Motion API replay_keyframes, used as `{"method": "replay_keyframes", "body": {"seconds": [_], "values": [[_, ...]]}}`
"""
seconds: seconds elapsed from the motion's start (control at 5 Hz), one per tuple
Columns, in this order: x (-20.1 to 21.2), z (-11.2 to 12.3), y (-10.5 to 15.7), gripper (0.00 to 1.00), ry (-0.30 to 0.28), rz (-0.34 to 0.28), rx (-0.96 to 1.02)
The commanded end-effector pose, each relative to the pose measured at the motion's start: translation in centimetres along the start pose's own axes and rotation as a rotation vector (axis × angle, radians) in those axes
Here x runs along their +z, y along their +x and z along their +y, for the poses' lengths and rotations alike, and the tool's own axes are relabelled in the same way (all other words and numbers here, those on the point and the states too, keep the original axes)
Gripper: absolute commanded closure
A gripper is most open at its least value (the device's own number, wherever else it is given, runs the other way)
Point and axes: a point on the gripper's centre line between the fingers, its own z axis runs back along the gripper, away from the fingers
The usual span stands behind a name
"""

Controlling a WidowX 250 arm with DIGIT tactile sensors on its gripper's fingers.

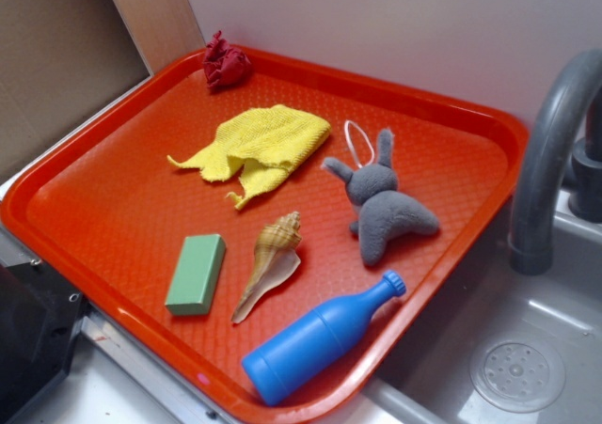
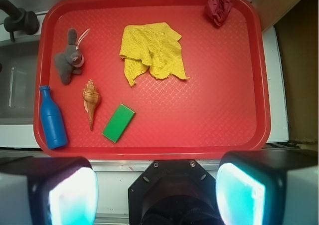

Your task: Grab the gray animal.

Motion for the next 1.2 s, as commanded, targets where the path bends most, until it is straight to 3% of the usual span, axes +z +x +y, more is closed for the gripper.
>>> {"method": "replay_keyframes", "body": {"seconds": [0.0, 0.2, 0.8, 1.0], "values": [[0.0, 0.0, 0.0, 0.0, 0.0, 0.0, 0.0], [-1.4, -1.8, 2.0, 0.0, -0.048, 0.075, 0.0], [-7.1, -10.8, 6.1, 0.0, -0.03, -0.057, 0.306], [-9.3, -12.2, 7.5, 0.0, -0.028, -0.065, 0.449]]}}
